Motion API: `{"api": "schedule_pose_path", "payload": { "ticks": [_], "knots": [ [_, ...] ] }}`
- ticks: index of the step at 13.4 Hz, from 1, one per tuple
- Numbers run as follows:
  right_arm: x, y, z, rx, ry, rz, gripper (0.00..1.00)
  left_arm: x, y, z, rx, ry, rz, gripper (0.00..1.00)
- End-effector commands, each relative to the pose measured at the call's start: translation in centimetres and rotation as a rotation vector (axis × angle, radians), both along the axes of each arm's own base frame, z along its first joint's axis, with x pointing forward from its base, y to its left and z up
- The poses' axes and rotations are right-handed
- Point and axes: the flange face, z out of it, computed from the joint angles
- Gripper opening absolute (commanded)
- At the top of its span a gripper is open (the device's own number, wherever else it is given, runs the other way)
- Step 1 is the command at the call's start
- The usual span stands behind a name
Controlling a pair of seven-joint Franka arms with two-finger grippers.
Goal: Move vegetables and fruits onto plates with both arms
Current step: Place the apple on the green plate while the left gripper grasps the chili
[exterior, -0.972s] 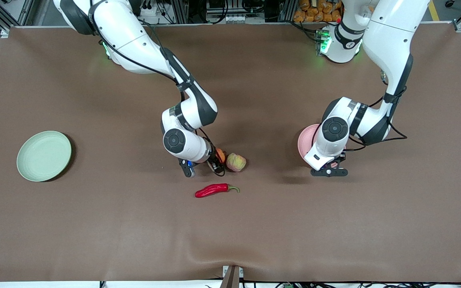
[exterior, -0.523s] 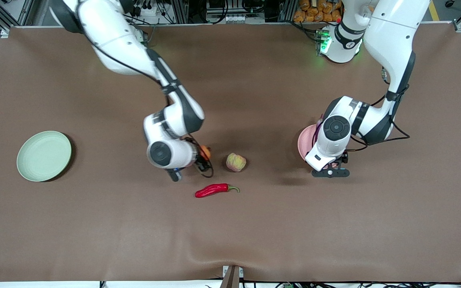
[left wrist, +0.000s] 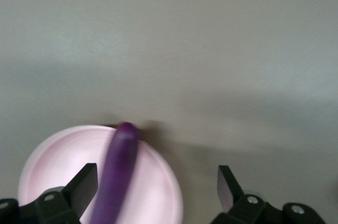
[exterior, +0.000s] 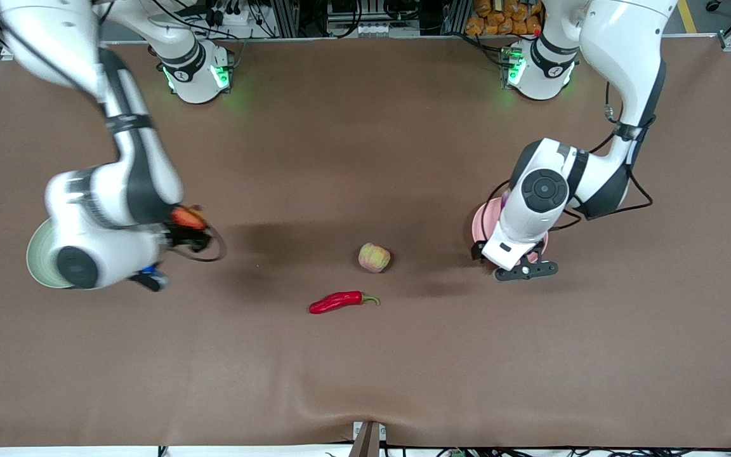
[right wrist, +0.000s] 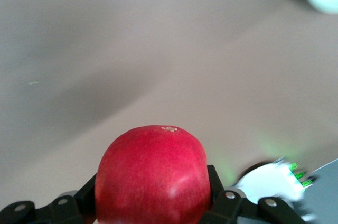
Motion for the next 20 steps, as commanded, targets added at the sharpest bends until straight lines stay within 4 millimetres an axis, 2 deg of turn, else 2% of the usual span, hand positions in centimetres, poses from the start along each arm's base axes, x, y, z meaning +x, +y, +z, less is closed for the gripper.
{"api": "schedule_pose_path", "payload": {
  "ticks": [1, 3, 4, 6, 8, 9, 11, 12, 13, 16, 18, 20],
  "knots": [
    [-1.3, -9.2, -0.4, 0.065, 0.027, 0.136, 0.00, 1.1, -6.3, 1.7, -0.096, -0.020, 0.262, 1.00],
    [-1.8, -16.1, -0.8, 0.109, 0.027, 0.220, 0.00, 1.1, -12.8, 1.0, -0.154, -0.023, 0.412, 1.00],
    [-1.9, -18.4, -1.2, 0.142, 0.011, 0.247, 0.00, 0.9, -15.8, -0.1, -0.171, -0.021, 0.486, 1.00],
    [-2.5, -23.4, -3.4, 0.167, -0.011, 0.317, 0.00, 0.5, -20.5, -1.1, -0.209, -0.035, 0.618, 1.00],
    [-3.1, -27.4, -6.1, 0.180, -0.040, 0.367, 0.05, 0.2, -23.4, -1.4, -0.250, -0.061, 0.725, 1.00],
    [-3.4, -29.1, -7.6, 0.202, -0.053, 0.399, 0.16, -0.2, -24.8, -1.8, -0.282, -0.086, 0.793, 1.00],
    [-3.8, -32.7, -9.2, 0.211, -0.086, 0.454, 1.00, -0.6, -26.6, -3.4, -0.377, -0.165, 0.925, 1.00],
    [-4.0, -33.2, -9.9, 0.222, -0.083, 0.456, 1.00, -0.7, -27.1, -3.8, -0.421, -0.203, 0.989, 1.00],
    [-4.0, -32.9, -10.0, 0.227, -0.081, 0.456, 1.00, -0.7, -27.4, -4.0, -0.461, -0.227, 1.046, 1.00],
    [-4.0, -32.6, -10.0, 0.237, -0.074, 0.442, 1.00, -0.3, -28.8, -5.0, -0.560, -0.235, 1.105, 1.00],
    [-4.0, -31.3, -9.6, 0.278, -0.059, 0.418, 1.00, 0.0, -29.4, -6.1, -0.606, -0.238, 1.119, 1.00],
    [-4.0, -28.9, -8.0, 0.355, -0.043, 0.374, 1.00, -0.1, -29.7, -6.9, -0.639, -0.240, 1.114, 1.00]
  ]
}}
